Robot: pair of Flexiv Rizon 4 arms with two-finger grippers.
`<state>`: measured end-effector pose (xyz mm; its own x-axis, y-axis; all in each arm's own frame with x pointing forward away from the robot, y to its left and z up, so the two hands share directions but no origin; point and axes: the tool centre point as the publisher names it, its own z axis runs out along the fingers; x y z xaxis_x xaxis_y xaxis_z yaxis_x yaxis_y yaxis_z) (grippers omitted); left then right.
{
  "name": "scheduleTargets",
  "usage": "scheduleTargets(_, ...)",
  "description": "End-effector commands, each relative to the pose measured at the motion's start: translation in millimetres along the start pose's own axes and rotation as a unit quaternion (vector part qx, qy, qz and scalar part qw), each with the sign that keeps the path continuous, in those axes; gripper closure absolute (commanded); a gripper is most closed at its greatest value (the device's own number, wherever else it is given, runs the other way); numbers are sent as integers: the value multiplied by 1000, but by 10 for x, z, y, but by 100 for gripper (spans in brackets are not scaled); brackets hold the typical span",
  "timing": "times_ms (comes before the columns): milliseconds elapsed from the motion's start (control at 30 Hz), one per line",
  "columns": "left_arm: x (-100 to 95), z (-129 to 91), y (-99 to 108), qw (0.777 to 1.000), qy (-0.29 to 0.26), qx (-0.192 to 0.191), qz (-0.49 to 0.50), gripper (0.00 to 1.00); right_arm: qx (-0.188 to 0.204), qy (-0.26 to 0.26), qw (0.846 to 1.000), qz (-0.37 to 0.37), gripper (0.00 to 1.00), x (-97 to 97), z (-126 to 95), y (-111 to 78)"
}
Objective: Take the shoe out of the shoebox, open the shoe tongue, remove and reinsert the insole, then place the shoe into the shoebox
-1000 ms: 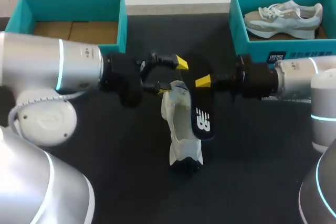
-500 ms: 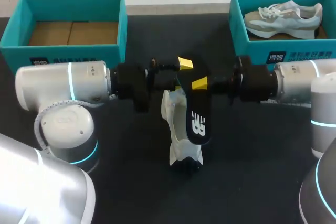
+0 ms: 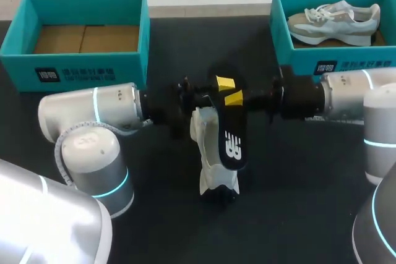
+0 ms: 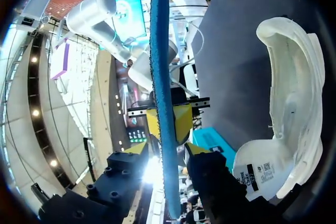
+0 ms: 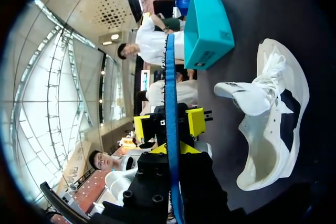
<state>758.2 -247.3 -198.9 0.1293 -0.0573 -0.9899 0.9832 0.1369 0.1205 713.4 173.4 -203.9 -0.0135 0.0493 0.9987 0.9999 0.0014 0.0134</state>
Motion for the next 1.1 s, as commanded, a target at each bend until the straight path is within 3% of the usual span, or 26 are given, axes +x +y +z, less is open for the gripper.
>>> scheduleTargets(33,31,56,-8,1000,-4,-3,-1,62,1,-1,1000,0,100,-6,17,15)
scheduleTargets(100,38,57,-12,1000,-4,-4,-2,71,-1,0,1000,0,100,-7,18,13)
scheduleTargets(167,49,50,-13,1000,-3,-5,-3,87,-1,0,1000,0,100,-12,20,5)
scheduleTargets(333,56,29,2,1000,-3,-11,-4,100,-2,1,1000,1,100,-25,21,-7)
scheduleTargets(467,64,14,1,1000,-1,-11,-7,100,-1,1,1000,1,100,-27,16,-8)
scheduleTargets(500,67,8,-1,1000,1,-11,-13,100,-3,0,1000,-2,92,-26,5,-9)
scheduleTargets(533,71,-1,-5,1000,2,-12,-19,100,-9,-6,1000,-2,15,-27,-17,-20)
scheduleTargets(567,74,-17,-9,1000,3,-13,-24,100,-13,-8,1000,-2,0,-31,-39,-36)
scheduleTargets(700,81,-135,-37,998,23,-8,-55,100,-40,-22,999,-30,0,-54,-153,-103)
scheduleTargets(767,80,-204,-78,996,29,-6,-87,100,-36,-58,996,-55,0,-56,-224,-134)
scheduleTargets(833,69,-269,-144,991,33,-3,-132,100,-56,-96,986,-123,0,-34,-299,-154)
scheduleTargets(867,65,-304,-171,988,44,-5,-151,100,-62,-114,977,-171,0,3,-320,-159)
scheduleTargets(933,50,-376,-234,977,54,2,-206,100,-76,-219,933,-276,0,130,-333,-184)
scheduleTargets(1000,14,-425,-329,964,56,5,-260,100,-65,-245,899,-356,0,177,-303,-198)
scheduleTargets(1033,-7,-450,-357,956,61,16,-286,100,-76,-290,885,-358,0,177,-292,-191)
scheduleTargets(1100,-48,-478,-423,946,66,21,-317,100,-76,-290,885,-358,0,177,-292,-191)
